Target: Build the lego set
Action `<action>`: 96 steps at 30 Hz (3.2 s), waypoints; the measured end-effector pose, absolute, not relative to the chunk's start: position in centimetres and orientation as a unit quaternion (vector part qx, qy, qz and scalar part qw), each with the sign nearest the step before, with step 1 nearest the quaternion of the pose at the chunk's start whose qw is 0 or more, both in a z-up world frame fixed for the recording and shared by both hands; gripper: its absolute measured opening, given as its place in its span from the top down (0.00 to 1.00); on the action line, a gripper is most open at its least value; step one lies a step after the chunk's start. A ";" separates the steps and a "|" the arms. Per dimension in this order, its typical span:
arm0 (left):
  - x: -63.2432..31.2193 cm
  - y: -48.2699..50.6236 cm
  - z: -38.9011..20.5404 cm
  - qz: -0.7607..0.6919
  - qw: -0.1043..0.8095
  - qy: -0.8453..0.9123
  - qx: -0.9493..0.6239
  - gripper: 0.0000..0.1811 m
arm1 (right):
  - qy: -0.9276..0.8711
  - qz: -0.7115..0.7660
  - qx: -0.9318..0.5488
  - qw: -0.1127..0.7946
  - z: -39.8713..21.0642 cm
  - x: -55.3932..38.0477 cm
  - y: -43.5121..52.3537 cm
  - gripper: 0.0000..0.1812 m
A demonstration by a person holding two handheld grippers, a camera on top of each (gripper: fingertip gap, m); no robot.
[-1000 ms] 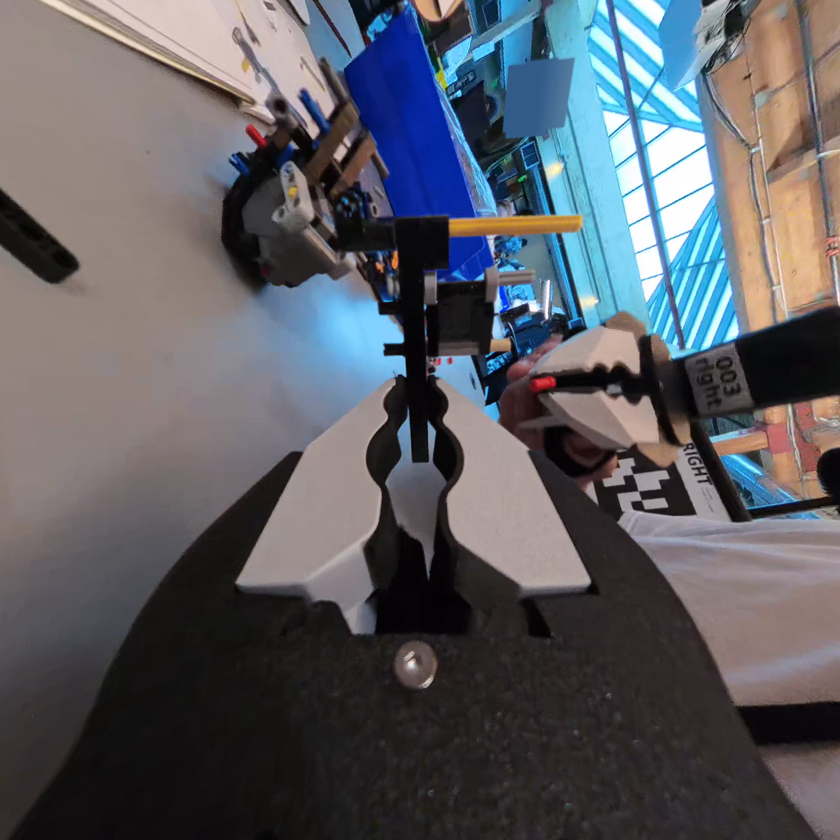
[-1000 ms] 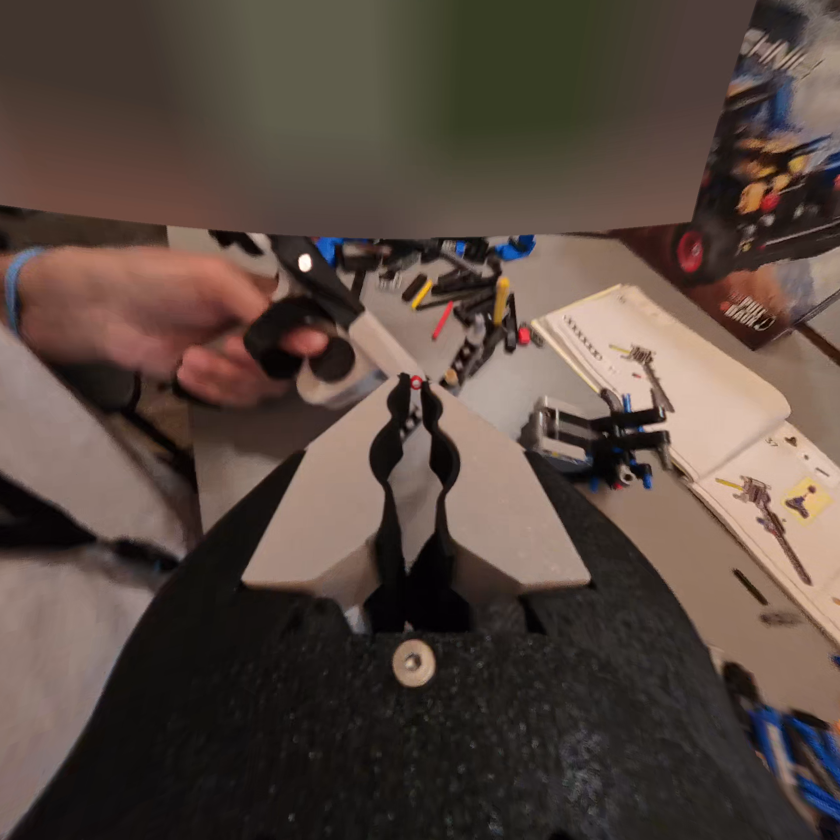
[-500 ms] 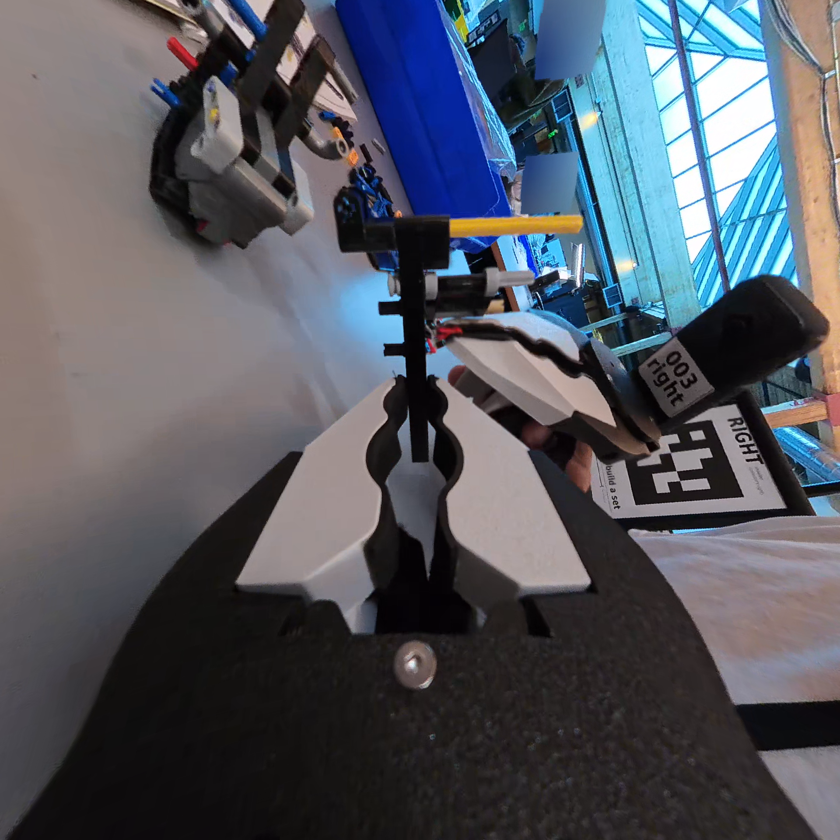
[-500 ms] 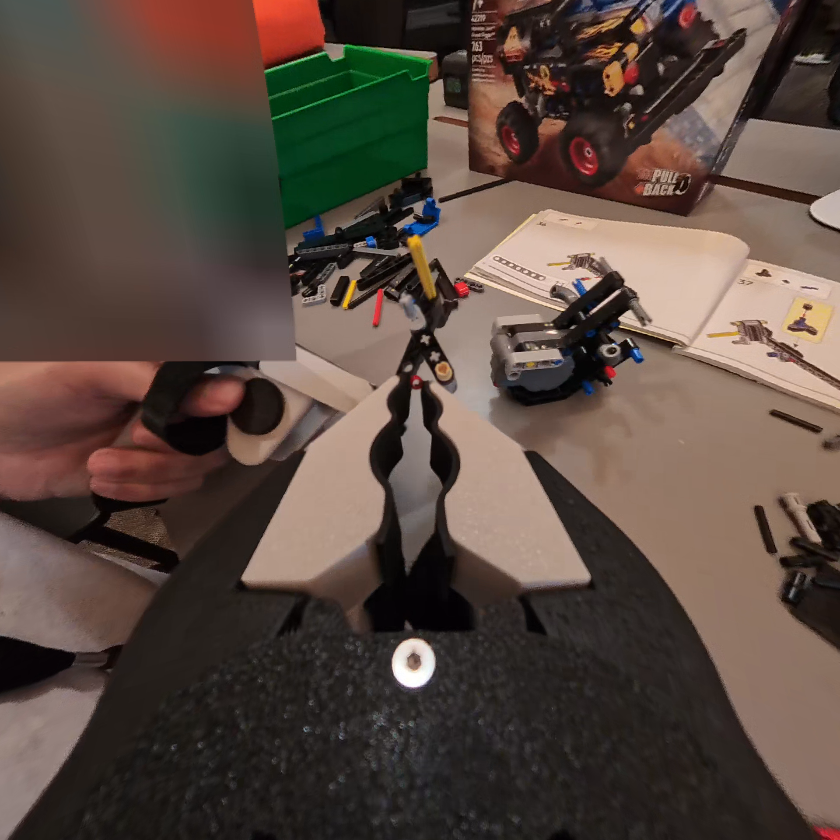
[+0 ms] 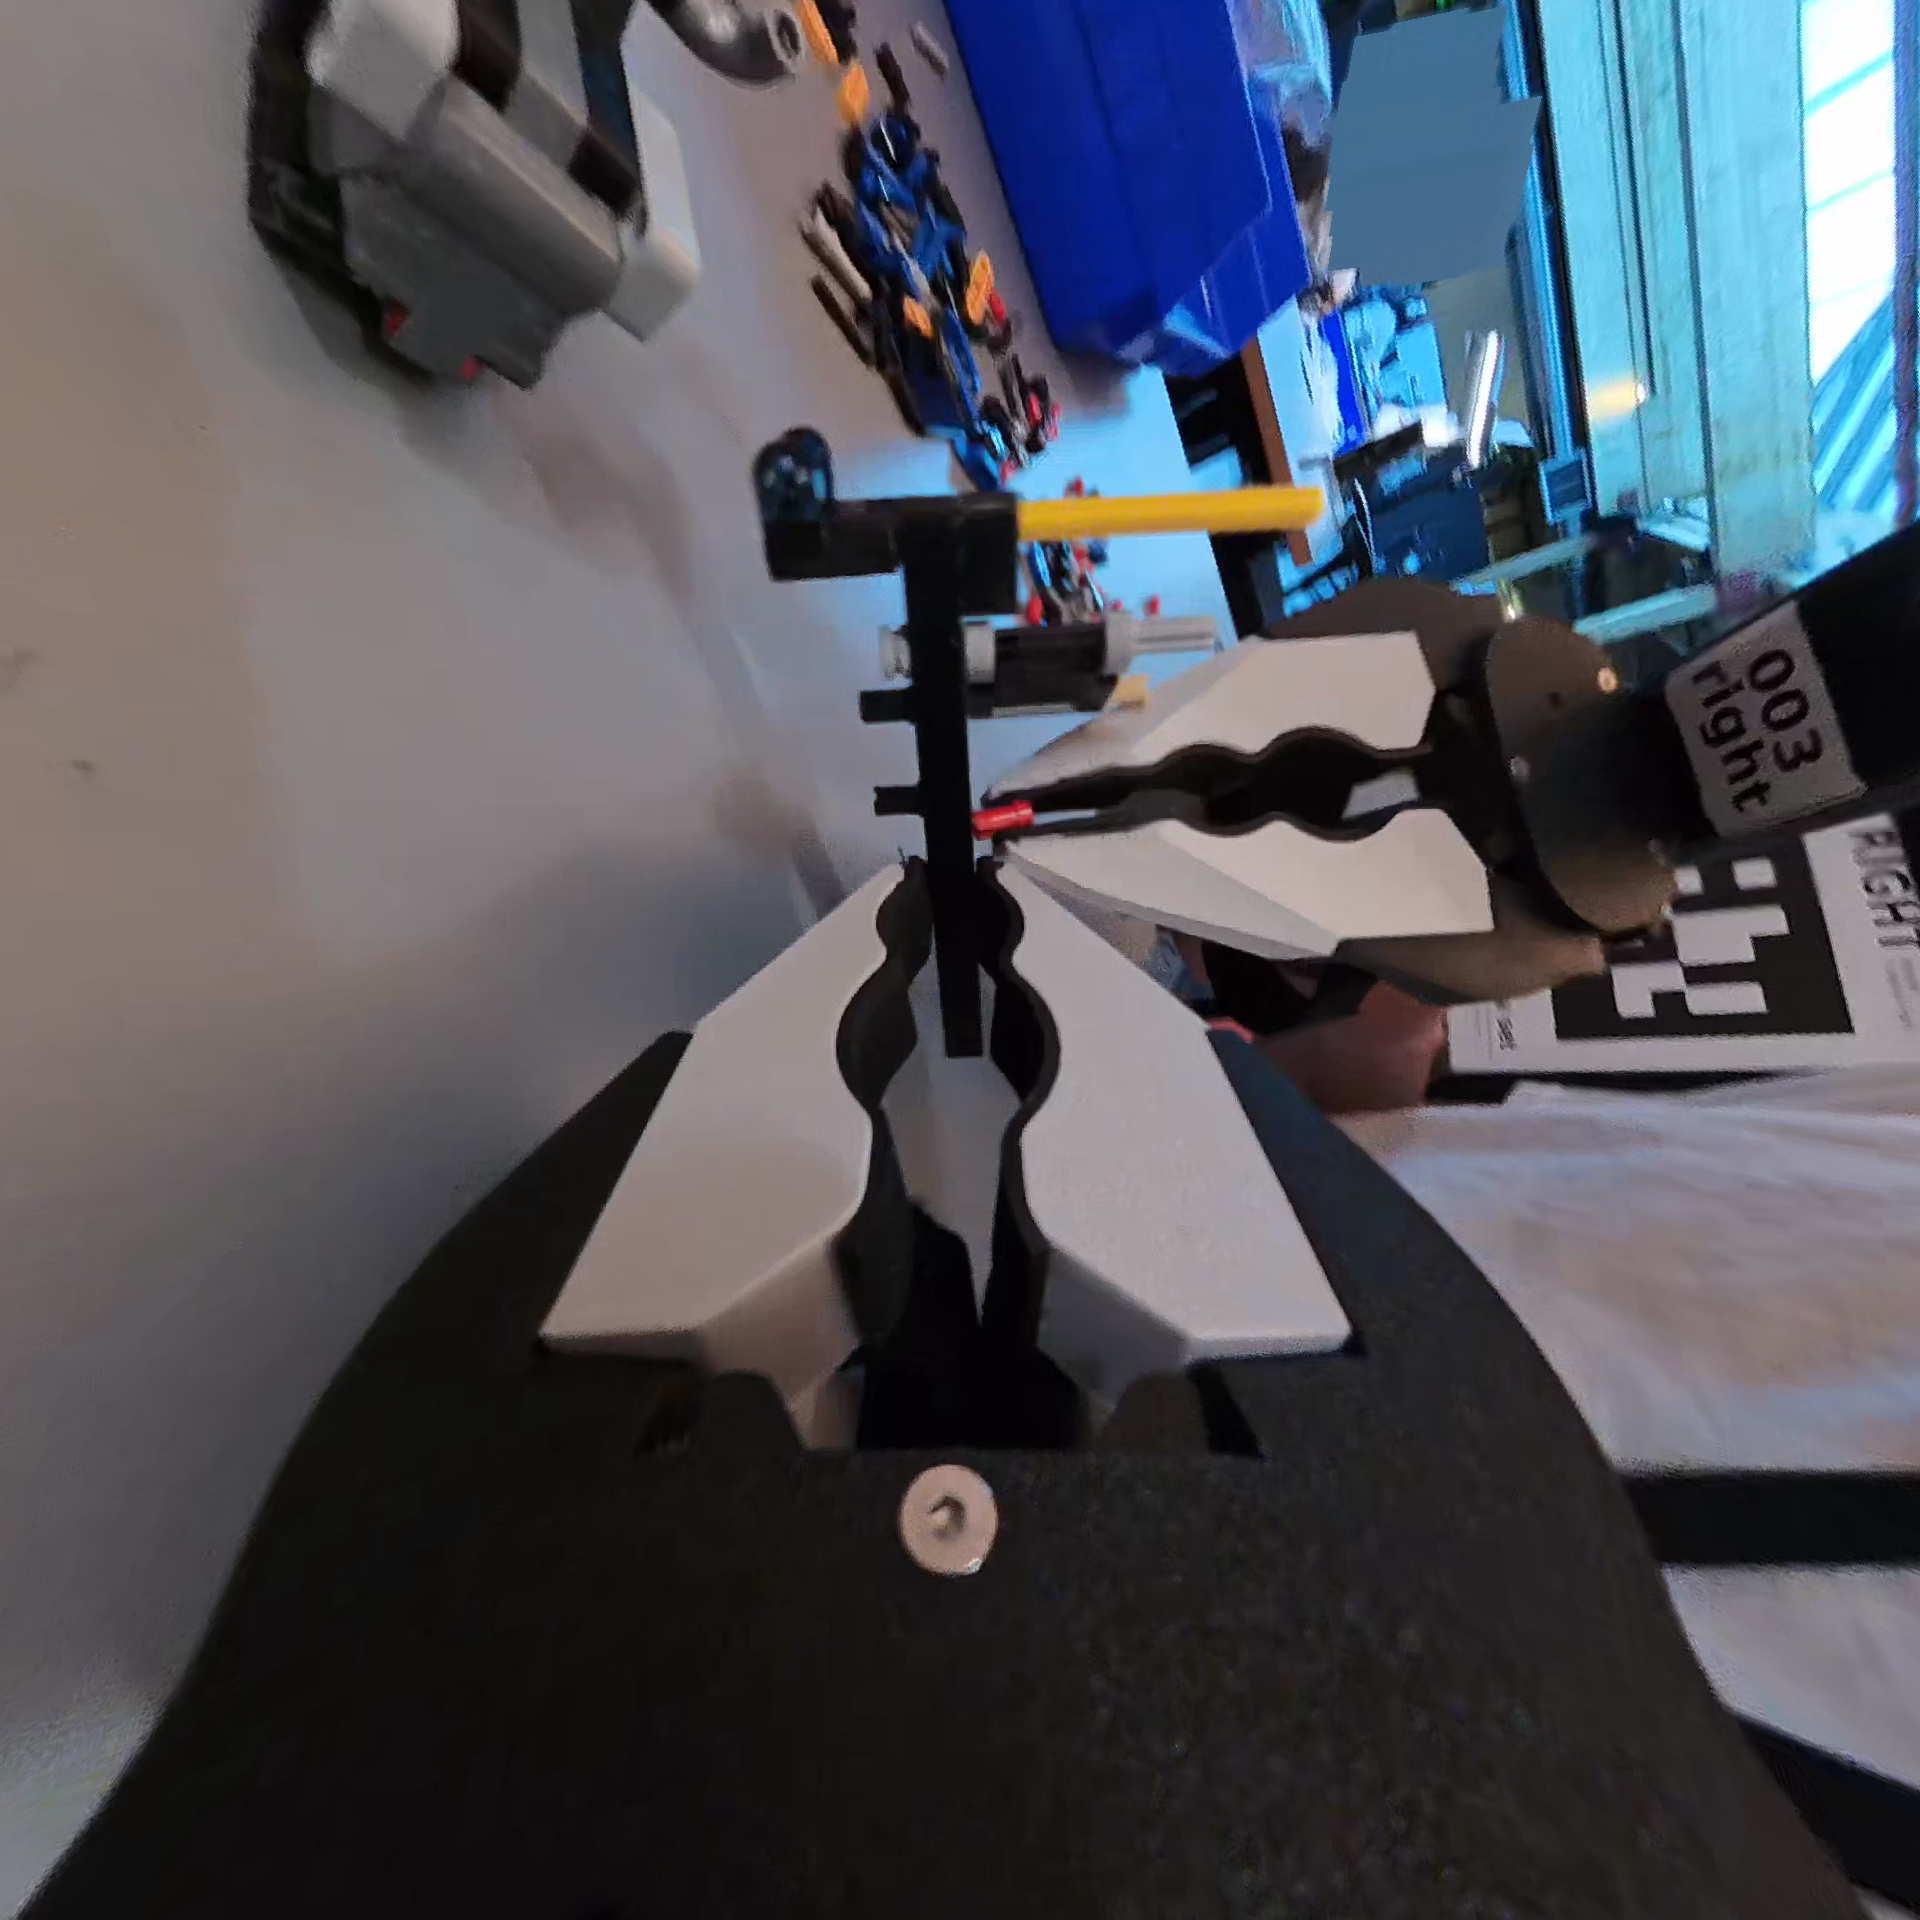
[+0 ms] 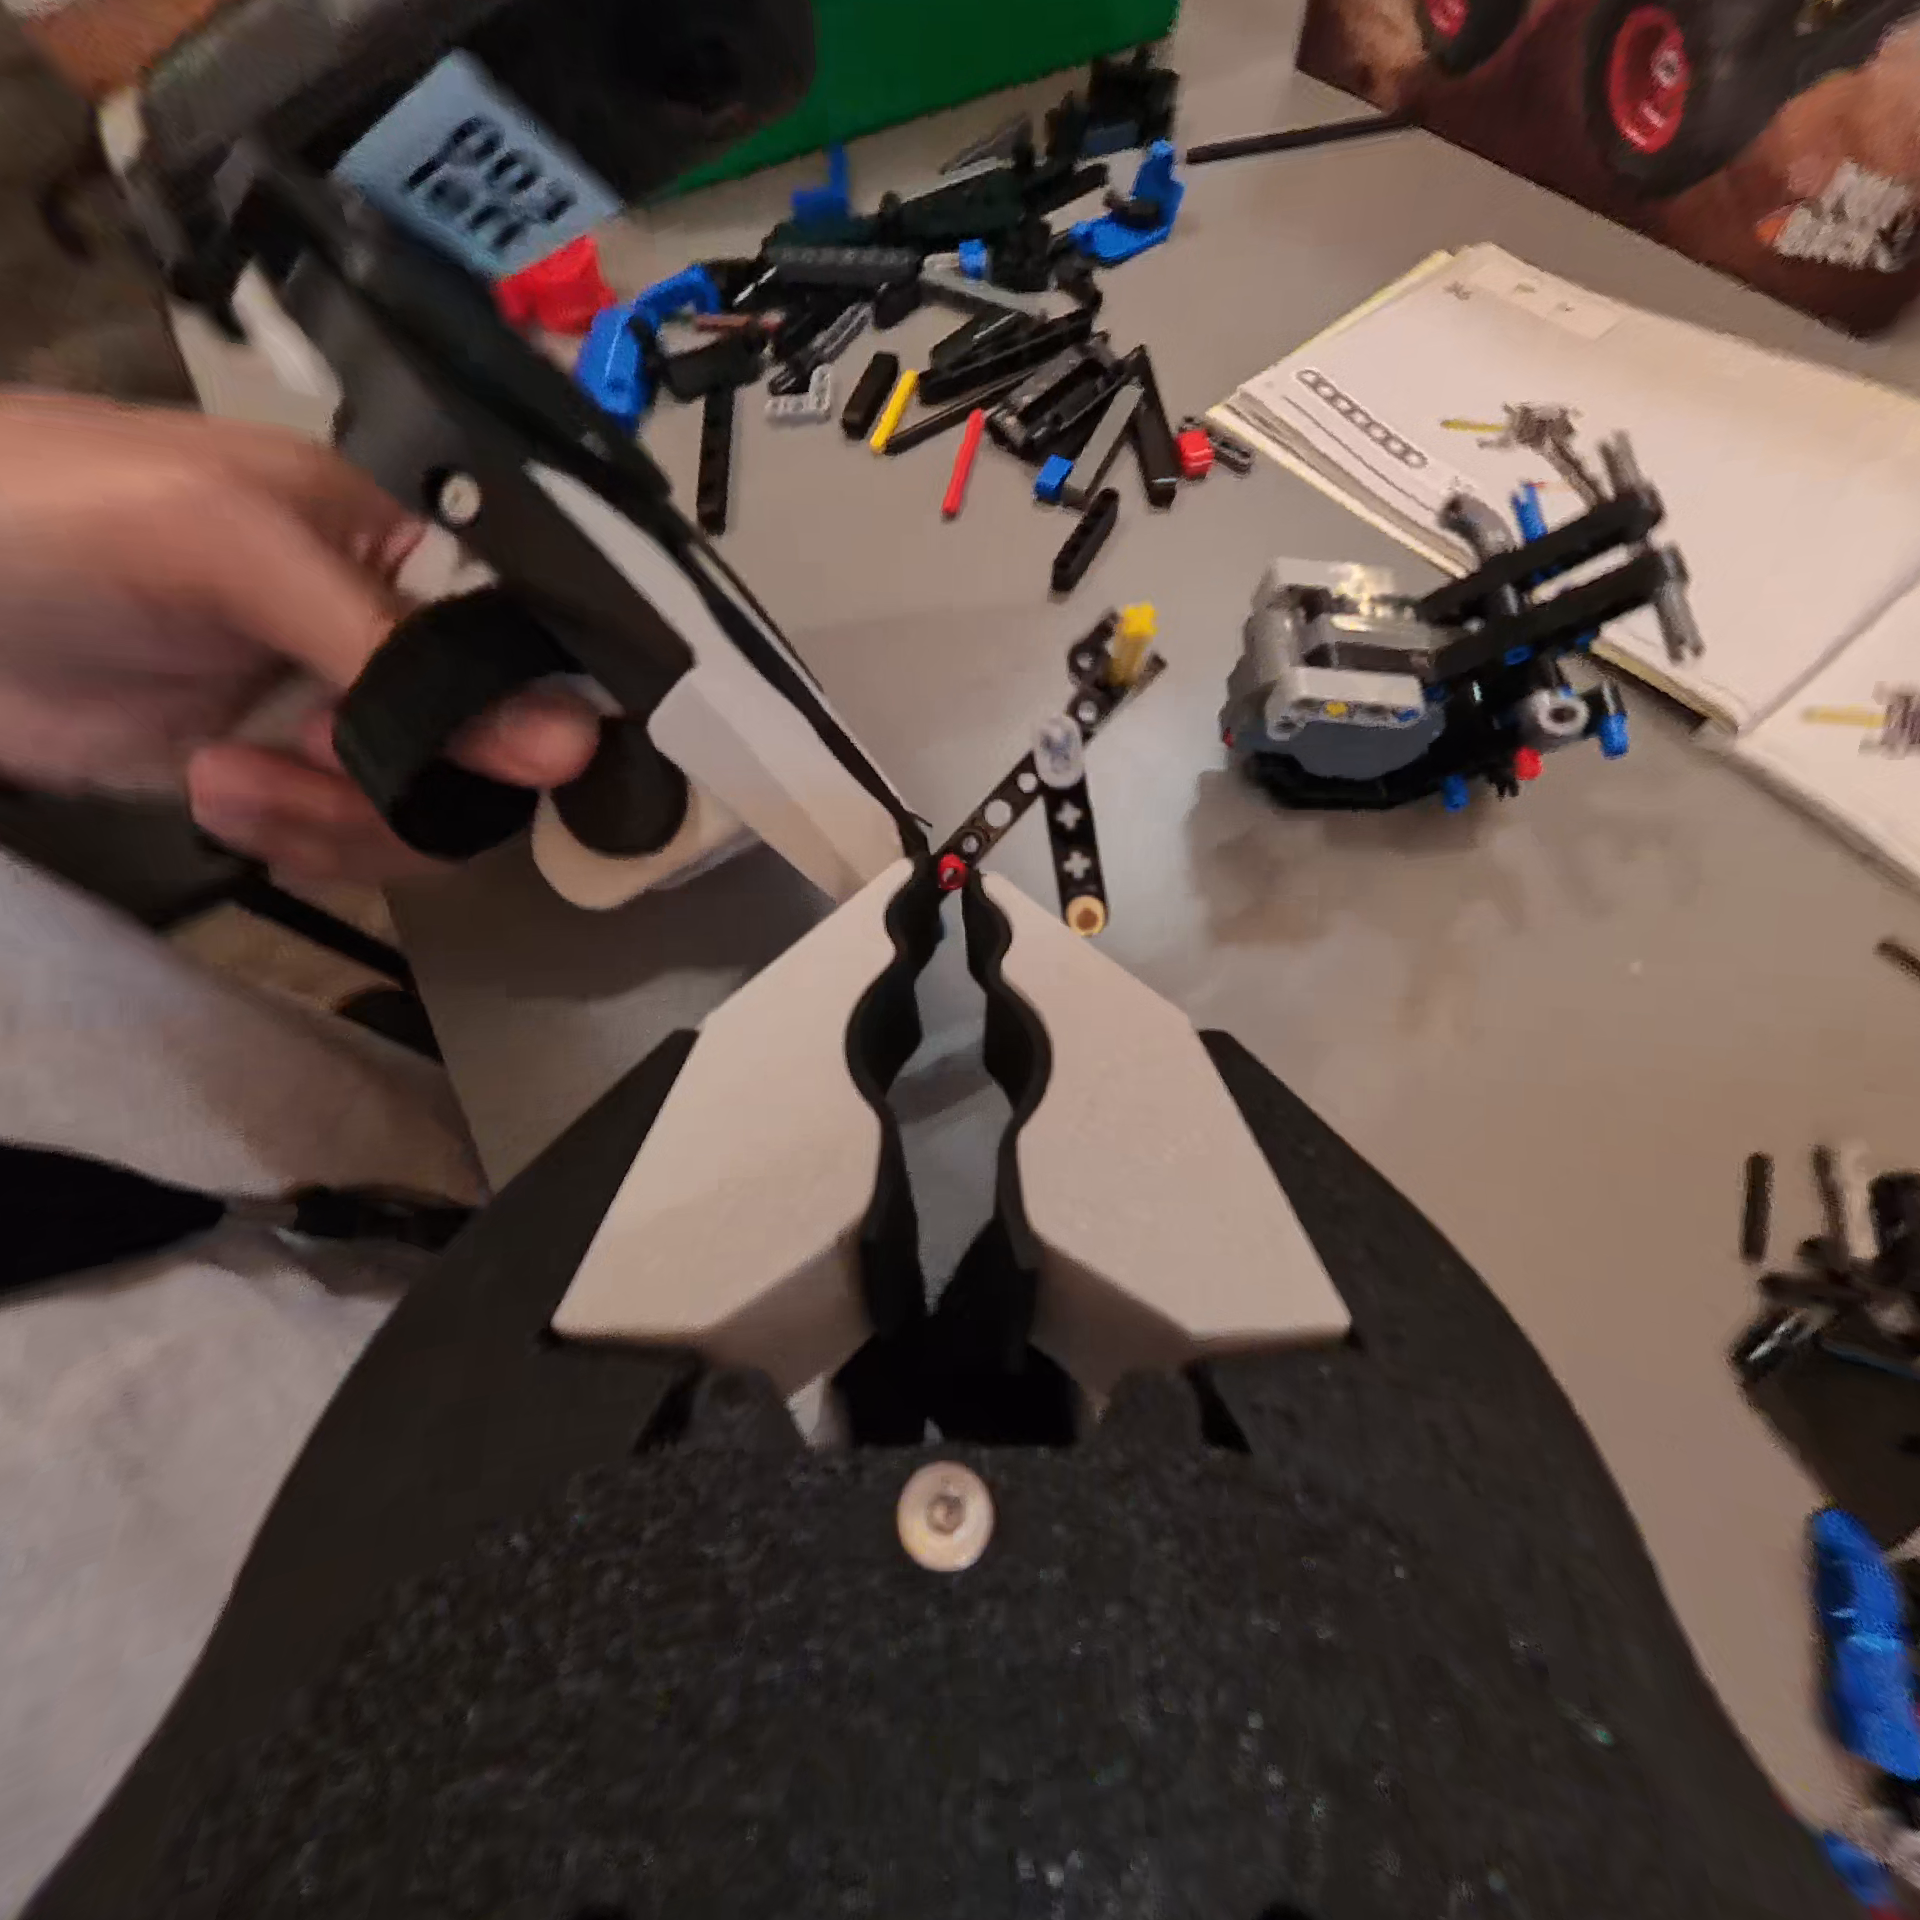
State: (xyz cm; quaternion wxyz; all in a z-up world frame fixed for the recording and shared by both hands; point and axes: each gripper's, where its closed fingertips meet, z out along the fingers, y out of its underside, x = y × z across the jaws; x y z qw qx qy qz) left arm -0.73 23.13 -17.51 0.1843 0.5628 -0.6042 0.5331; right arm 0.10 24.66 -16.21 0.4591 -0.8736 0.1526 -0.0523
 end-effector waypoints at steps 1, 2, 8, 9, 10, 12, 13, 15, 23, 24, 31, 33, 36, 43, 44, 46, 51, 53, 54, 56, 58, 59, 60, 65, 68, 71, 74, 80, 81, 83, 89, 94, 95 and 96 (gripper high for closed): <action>-1.1 23.0 -17.7 0.525 0.199 -0.613 0.555 0.97 | 0.122 -0.061 -0.883 0.449 -16.4 -0.1 24.5 0.98; -1.3 23.0 -17.9 0.516 0.208 -0.623 0.550 0.97 | 0.093 -0.067 -0.891 0.440 -16.7 -0.4 24.4 0.98; -3.0 22.6 -18.7 0.467 0.275 -0.668 0.510 0.97 | -0.027 -0.110 -0.910 0.399 -17.5 -1.3 24.1 0.98; -3.4 22.5 -18.9 0.458 0.288 -0.677 0.498 0.97 | -0.047 -0.117 -0.911 0.392 -17.5 -1.5 24.1 0.98; -3.7 22.4 -18.9 0.450 0.306 -0.681 0.489 0.97 | -0.066 -0.123 -0.908 0.394 -17.4 -1.8 24.2 0.98; -4.1 22.4 -19.1 0.434 0.332 -0.689 0.476 0.97 | -0.098 -0.128 -0.911 0.379 -17.8 -2.1 24.1 0.98; -4.3 22.4 -19.3 0.424 0.339 -0.698 0.467 0.97 | -0.109 -0.128 -0.913 0.372 -18.0 -2.2 24.1 0.98; -4.6 22.5 -19.5 0.406 0.358 -0.709 0.451 0.96 | -0.124 -0.123 -0.917 0.359 -18.2 -2.4 24.0 0.98; -5.3 23.9 -19.9 0.338 0.393 -0.759 0.394 0.96 | -0.091 -0.069 -0.923 0.368 -18.1 -2.6 22.7 0.98; -5.1 24.0 -20.1 0.332 0.395 -0.760 0.395 0.96 | -0.093 -0.082 -0.922 0.366 -18.3 -2.4 22.7 0.98; -5.4 24.6 -21.4 0.286 0.404 -0.787 0.369 0.97 | -0.086 -0.071 -0.916 0.385 -19.0 -3.6 23.9 0.98; -5.3 24.6 -21.4 0.289 0.392 -0.795 0.361 0.97 | -0.077 -0.065 -0.915 0.391 -19.2 -3.8 24.2 0.98; -5.1 24.9 -21.4 0.301 0.363 -0.811 0.346 0.96 | -0.067 -0.062 -0.914 0.396 -19.6 -3.7 24.8 0.98; -4.6 26.3 -20.8 0.356 0.251 -0.839 0.327 0.84 | -0.064 -0.068 -0.915 0.392 -20.5 -3.6 25.8 0.98; -4.3 26.5 -20.9 0.362 0.219 -0.845 0.326 0.84 | -0.062 -0.070 -0.915 0.393 -20.5 -3.4 25.9 0.98; -4.0 26.8 -21.1 0.375 0.155 -0.855 0.322 0.83 | -0.062 -0.068 -0.915 0.393 -20.5 -3.4 26.3 0.98; -2.7 27.5 -21.6 0.373 -0.006 -0.870 0.321 0.82 | -0.059 -0.066 -0.914 0.396 -20.3 -3.3 26.9 0.98; -1.9 27.9 -21.9 0.364 -0.065 -0.869 0.328 0.82 | -0.060 -0.067 -0.915 0.394 -20.3 -3.4 27.0 0.98; -1.8 28.0 -21.9 0.363 -0.083 -0.869 0.326 0.83 | -0.060 -0.068 -0.915 0.393 -20.4 -3.5 27.0 0.98; -1.7 28.0 -22.0 0.363 -0.108 -0.867 0.325 0.84 | -0.057 -0.071 -0.915 0.392 -20.4 -3.5 27.1 0.98; -1.7 28.1 -22.1 0.364 -0.123 -0.863 0.327 0.84 | -0.053 -0.071 -0.915 0.393 -20.3 -3.5 27.2 0.98; -1.7 28.0 -22.0 0.368 -0.129 -0.861 0.327 0.86 | -0.050 -0.073 -0.914 0.395 -20.2 -3.4 27.2 0.98; -1.8 27.8 -22.0 0.373 -0.130 -0.859 0.325 0.88 | -0.046 -0.076 -0.914 0.397 -20.1 -3.3 27.2 0.98; -1.6 27.7 -22.0 0.366 -0.167 -0.865 0.299 0.95 | -0.027 -0.086 -0.909 0.407 -19.4 -2.6 27.5 0.98; -1.4 28.2 -21.6 0.344 -0.202 -0.874 0.278 0.96 | -0.034 -0.113 -0.907 0.405 -19.0 -2.3 27.7 0.98; -1.5 28.0 -20.7 0.351 -0.187 -0.871 0.289 0.96 | -0.069 -0.162 -0.908 0.381 -18.9 -2.3 27.9 0.98; -1.8 27.9 -20.5 0.345 -0.169 -0.873 0.300 0.96 | -0.107 -0.198 -0.912 0.342 -18.9 -2.4 27.7 0.98; -2.3 27.5 -20.9 0.386 -0.052 -0.854 0.346 0.96 | -0.212 -0.247 -0.911 0.254 -19.2 -2.3 27.7 0.98; -2.2 27.7 -21.0 0.378 -0.058 -0.859 0.341 0.96 | -0.226 -0.247 -0.912 0.238 -19.4 -2.2 27.7 0.98; -2.3 27.7 -21.1 0.369 -0.065 -0.868 0.327 0.96 | -0.243 -0.236 -0.915 0.221 -19.7 -2.3 27.6 0.98; -2.3 28.4 -21.7 0.358 -0.070 -0.868 0.336 0.96 | -0.248 -0.230 -0.913 0.227 -19.2 -3.3 28.2 0.98; -2.2 28.3 -21.7 0.360 -0.080 -0.867 0.335 0.96 | -0.223 -0.250 -0.920 0.204 -19.5 -2.2 28.4 0.98; -2.3 28.3 -21.7 0.356 -0.084 -0.869 0.333 0.96 | -0.220 -0.251 -0.922 0.197 -19.6 -2.1 28.4 0.98; -2.3 28.3 -21.8 0.353 -0.089 -0.872 0.328 0.96 | -0.219 -0.250 -0.924 0.191 -19.7 -2.1 28.3 0.98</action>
